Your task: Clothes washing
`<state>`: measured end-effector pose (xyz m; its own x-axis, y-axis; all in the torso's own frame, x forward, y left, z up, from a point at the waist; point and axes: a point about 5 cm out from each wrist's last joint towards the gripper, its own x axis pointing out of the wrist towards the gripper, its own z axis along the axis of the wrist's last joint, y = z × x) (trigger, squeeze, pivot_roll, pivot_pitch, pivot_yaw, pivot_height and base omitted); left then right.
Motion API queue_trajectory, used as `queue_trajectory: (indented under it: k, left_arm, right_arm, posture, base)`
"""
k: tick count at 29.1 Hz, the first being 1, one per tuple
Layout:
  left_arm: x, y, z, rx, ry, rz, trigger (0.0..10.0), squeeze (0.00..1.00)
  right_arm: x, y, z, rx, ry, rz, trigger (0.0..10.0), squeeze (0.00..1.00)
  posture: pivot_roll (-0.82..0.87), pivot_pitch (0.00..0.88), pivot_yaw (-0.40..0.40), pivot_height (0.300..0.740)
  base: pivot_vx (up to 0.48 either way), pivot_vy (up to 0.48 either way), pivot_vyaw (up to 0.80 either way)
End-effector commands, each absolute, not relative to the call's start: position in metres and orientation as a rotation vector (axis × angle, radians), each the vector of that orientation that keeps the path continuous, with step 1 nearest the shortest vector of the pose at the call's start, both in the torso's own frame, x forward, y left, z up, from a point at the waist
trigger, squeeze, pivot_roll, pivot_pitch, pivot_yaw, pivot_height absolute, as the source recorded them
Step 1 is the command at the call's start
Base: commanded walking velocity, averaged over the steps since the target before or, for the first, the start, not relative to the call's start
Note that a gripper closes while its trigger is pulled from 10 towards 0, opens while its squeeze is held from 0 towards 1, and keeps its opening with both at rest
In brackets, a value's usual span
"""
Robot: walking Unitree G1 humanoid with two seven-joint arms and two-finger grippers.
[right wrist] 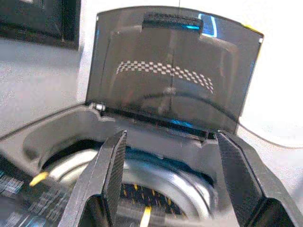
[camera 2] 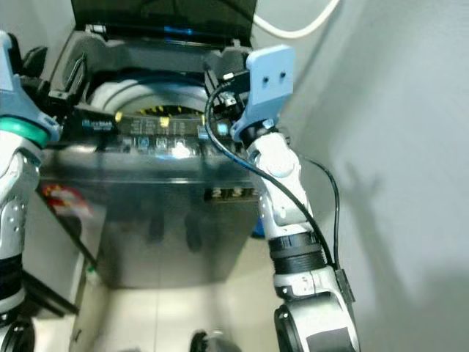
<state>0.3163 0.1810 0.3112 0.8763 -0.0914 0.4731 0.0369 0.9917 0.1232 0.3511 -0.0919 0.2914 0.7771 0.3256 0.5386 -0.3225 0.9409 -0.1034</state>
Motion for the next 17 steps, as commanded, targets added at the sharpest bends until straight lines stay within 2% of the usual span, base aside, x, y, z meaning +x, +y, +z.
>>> queue_trajectory:
  k: [1, 6, 17]
  left_arm:
    - [0.316, 0.180, 0.310, 0.122, -0.494, -0.070, 10.0, 0.00]
    - [0.317, 0.180, 0.310, 0.121, -0.495, -0.070, 10.0, 0.00]
    - [0.318, 0.168, 0.304, 0.125, -0.458, -0.121, 10.0, 0.00]
  right_arm:
    - [0.350, -0.093, 0.290, -0.020, -0.583, 0.349, 10.0, 0.00]
    - [0.350, -0.091, 0.289, -0.036, -0.585, 0.357, 10.0, 0.00]
    - [0.349, -0.087, 0.286, -0.081, -0.580, 0.375, 10.0, 0.00]
  posture:
    - [0.09, 0.076, -0.060, 0.740]
    - [0.09, 0.075, -0.061, 0.740]
    - [0.09, 0.067, -0.060, 0.740]
  base:
    - [-0.394, 0.000, 0.00]
    - [-0.381, 0.000, 0.00]
    - [0.000, 0.000, 0.75]
